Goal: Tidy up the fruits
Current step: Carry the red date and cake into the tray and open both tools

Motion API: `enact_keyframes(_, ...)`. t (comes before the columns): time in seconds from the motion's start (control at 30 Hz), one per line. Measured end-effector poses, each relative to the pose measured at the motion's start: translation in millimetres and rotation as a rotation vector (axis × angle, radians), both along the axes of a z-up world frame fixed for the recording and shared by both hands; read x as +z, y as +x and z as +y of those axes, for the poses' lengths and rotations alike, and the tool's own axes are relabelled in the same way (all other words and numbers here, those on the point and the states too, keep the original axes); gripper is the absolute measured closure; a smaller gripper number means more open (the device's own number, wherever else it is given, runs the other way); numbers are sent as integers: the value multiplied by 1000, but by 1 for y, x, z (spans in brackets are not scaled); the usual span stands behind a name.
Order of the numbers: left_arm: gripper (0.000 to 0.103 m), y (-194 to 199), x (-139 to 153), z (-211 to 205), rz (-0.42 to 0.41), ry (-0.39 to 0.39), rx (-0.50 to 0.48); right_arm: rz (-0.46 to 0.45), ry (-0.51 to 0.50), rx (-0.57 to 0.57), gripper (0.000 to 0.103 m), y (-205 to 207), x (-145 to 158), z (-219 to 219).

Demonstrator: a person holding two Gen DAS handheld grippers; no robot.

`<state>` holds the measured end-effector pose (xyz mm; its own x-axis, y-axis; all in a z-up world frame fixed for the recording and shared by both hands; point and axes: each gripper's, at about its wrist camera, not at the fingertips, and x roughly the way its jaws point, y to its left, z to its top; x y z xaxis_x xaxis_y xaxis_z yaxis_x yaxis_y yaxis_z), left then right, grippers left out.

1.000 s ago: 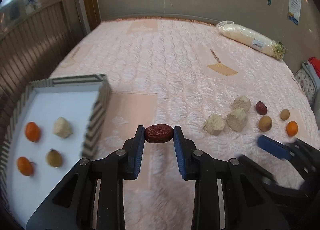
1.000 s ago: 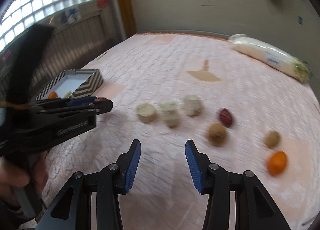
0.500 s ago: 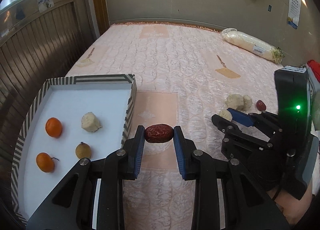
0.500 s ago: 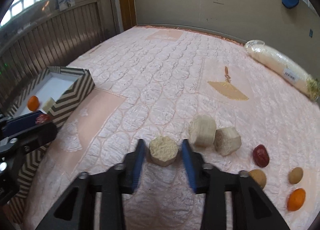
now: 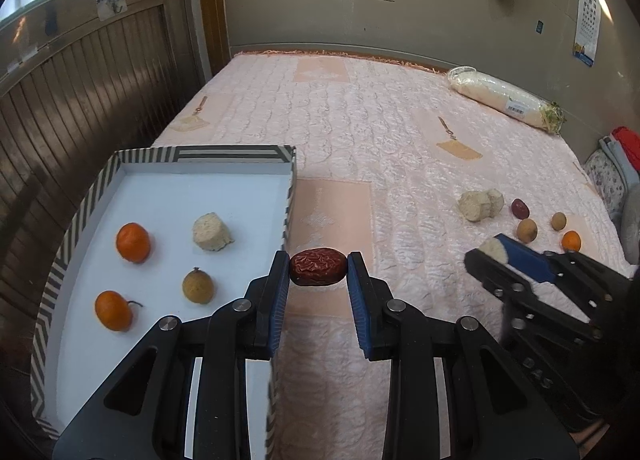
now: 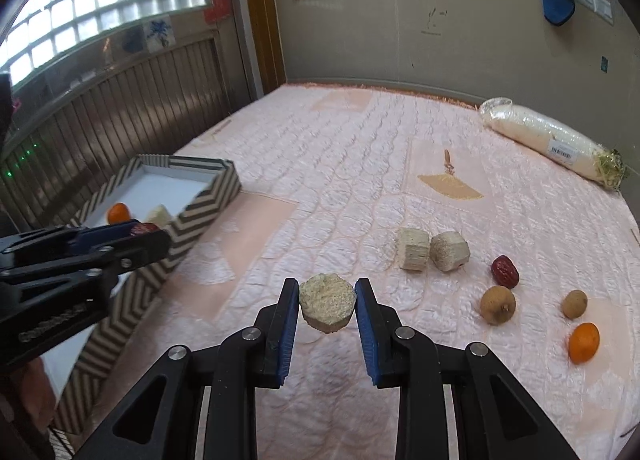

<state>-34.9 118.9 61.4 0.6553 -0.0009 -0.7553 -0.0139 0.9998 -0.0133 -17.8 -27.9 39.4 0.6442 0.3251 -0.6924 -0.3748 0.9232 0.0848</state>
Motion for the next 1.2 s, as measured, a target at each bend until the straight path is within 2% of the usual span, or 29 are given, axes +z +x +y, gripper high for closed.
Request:
enact_keyframes(0.27, 75, -13, 3, 18, -11, 25, 37, -41, 9, 47, 75, -23, 18, 20)
enact_keyframes(0.7, 75, -37, 7, 60, -34, 42, 120, -70, -16, 147, 75, -40, 31, 70)
enact_keyframes(1.2, 75, -59, -3, 105, -18, 34, 202, -80, -46, 266, 75, -55, 35, 127)
